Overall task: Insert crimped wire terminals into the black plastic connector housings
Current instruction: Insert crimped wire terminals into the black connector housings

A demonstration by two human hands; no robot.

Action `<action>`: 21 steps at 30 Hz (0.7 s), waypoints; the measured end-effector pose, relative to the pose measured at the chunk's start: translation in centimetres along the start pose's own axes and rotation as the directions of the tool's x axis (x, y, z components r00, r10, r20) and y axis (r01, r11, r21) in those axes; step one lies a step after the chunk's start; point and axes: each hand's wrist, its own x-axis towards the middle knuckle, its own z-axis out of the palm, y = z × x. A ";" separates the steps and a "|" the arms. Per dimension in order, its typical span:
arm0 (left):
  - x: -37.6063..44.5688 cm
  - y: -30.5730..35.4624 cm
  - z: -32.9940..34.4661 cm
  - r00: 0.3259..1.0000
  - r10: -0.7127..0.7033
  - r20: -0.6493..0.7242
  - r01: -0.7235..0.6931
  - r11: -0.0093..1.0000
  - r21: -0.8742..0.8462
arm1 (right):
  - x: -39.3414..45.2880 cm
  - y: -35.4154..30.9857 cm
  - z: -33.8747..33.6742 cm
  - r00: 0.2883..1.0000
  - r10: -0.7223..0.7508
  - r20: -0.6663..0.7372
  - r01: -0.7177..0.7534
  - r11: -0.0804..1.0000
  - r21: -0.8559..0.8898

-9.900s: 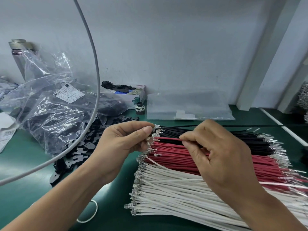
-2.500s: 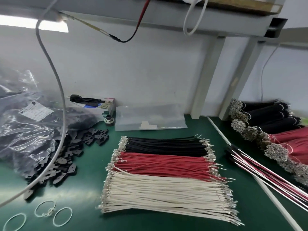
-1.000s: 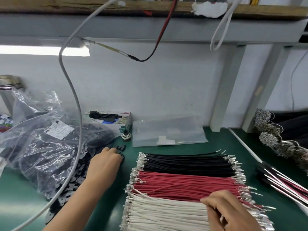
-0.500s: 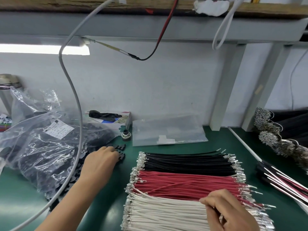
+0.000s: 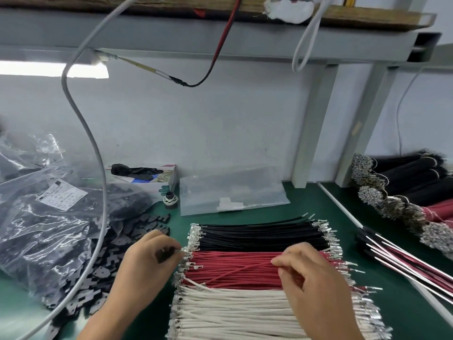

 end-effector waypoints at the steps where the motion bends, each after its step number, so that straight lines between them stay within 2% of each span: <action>1: -0.1 -0.2 -0.2 0.999 0.028 0.023 -0.030 0.998 0.058 | 0.9 -0.1 0.3 0.999 0.022 0.033 -0.022 1.000 -0.011; 5: -0.2 -0.2 -0.1 0.997 0.071 -0.027 -0.069 0.993 0.092 | 5.7 -0.5 3.0 0.996 -0.017 0.090 0.023 0.997 -0.069; 7: -0.1 -0.2 0.1 0.994 0.076 -0.082 -0.072 0.996 0.055 | 7.8 -0.7 5.2 0.975 -0.044 0.217 0.059 0.996 -0.060; 10: -0.2 -0.4 0.2 0.989 0.022 -0.143 -0.030 0.998 -0.054 | 9.2 -0.7 7.9 0.907 -0.034 0.419 0.057 0.997 -0.044; 14: -0.3 0.0 0.9 0.979 -0.079 -0.189 0.025 0.962 -0.274 | 9.7 -0.8 8.2 0.936 -0.092 0.339 0.112 0.993 -0.040; 17: -0.4 0.4 1.2 0.982 -0.022 -0.190 -0.029 0.964 -0.264 | 9.5 -1.0 7.5 0.949 -0.184 0.257 0.209 0.975 -0.072; 21: -0.7 0.8 1.3 0.985 0.040 -0.171 -0.081 0.966 -0.244 | 8.5 -1.2 6.1 0.938 -0.290 0.191 0.329 0.919 -0.218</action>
